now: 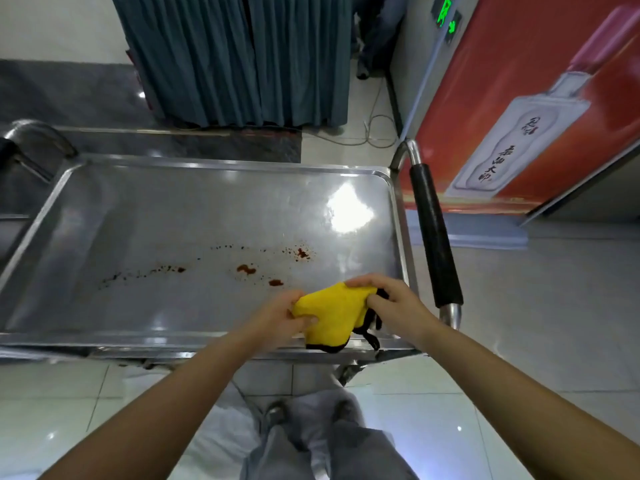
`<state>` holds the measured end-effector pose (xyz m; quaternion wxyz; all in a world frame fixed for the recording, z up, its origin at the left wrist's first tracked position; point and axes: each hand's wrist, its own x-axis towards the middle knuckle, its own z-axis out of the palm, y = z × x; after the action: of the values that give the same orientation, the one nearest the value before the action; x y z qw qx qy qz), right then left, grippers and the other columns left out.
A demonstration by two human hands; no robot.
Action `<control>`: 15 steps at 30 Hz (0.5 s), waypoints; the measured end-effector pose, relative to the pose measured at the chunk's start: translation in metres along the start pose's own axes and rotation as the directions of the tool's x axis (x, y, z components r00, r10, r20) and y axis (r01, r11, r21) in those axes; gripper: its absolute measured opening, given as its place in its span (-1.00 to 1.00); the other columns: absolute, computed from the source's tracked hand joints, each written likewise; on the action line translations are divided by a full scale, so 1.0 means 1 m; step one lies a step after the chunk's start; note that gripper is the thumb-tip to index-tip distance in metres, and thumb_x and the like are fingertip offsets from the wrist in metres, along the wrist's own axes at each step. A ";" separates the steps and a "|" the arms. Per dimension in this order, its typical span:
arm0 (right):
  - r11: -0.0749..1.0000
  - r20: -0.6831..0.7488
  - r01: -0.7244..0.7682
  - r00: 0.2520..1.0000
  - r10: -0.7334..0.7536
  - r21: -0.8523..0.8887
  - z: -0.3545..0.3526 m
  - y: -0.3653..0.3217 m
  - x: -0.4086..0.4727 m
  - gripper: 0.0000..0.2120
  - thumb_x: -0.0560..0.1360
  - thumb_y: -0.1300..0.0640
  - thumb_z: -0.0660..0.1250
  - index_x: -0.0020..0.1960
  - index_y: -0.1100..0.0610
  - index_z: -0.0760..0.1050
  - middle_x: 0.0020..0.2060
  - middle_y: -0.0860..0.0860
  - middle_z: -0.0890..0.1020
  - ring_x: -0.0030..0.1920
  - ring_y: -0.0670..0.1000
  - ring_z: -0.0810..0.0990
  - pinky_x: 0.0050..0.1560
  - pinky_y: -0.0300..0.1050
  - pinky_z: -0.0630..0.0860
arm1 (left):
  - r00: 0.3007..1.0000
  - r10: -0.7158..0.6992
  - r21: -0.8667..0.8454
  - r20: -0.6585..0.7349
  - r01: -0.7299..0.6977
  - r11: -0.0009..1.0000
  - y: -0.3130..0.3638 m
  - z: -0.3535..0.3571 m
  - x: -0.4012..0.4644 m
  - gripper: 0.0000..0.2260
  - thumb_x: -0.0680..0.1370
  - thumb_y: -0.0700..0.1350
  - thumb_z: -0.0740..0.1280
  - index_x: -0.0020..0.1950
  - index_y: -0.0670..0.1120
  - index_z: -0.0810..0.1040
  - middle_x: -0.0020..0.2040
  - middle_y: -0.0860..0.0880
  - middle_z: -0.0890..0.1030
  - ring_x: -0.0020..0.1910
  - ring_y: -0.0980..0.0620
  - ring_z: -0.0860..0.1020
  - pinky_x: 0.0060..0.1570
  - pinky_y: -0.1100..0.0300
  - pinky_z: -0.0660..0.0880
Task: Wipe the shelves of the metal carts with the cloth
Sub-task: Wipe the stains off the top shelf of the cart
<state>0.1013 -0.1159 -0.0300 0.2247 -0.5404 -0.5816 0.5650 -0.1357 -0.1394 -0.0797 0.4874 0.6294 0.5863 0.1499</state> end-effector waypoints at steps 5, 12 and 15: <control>0.908 -0.102 -0.116 0.991 0.082 -0.403 0.000 0.024 0.014 -0.58 0.52 0.33 0.19 0.29 0.00 0.49 0.25 0.03 0.52 0.18 -0.01 0.47 0.13 -0.16 0.43 | 0.999 0.010 0.113 -0.045 -0.005 0.994 -0.005 0.013 0.020 -0.79 0.50 -0.03 0.41 -0.23 0.10 0.40 -0.27 0.13 0.43 -0.27 0.19 0.43 -0.33 0.29 0.25; 0.353 0.075 0.177 0.956 -0.284 -0.919 0.042 0.053 0.003 -0.53 0.59 0.00 0.12 0.49 -0.05 0.26 0.48 0.10 0.30 0.48 0.25 0.20 0.43 0.31 0.10 | 0.986 0.096 0.711 -0.138 0.031 0.703 -0.017 0.038 0.021 -0.35 0.64 0.15 0.00 0.53 -0.07 -0.32 0.57 -0.09 -0.22 0.55 -0.13 -0.19 0.47 -0.13 -0.21; 0.305 0.185 0.215 0.975 -0.125 -0.928 0.070 0.071 0.007 -0.49 0.61 -0.20 -0.06 0.54 -0.18 -0.03 0.56 0.01 0.00 0.54 0.23 -0.11 0.41 0.44 -0.01 | 0.988 0.062 0.738 -0.144 0.065 0.671 -0.037 0.037 0.009 -0.36 0.64 0.17 -0.09 0.45 -0.10 -0.44 0.49 -0.09 -0.40 0.50 -0.12 -0.37 0.47 -0.15 -0.27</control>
<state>0.0651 -0.1548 -0.1147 -0.0951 -0.4832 -0.8626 0.1157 -0.1268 -0.1537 -0.1301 0.1428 0.7586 0.6335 -0.0522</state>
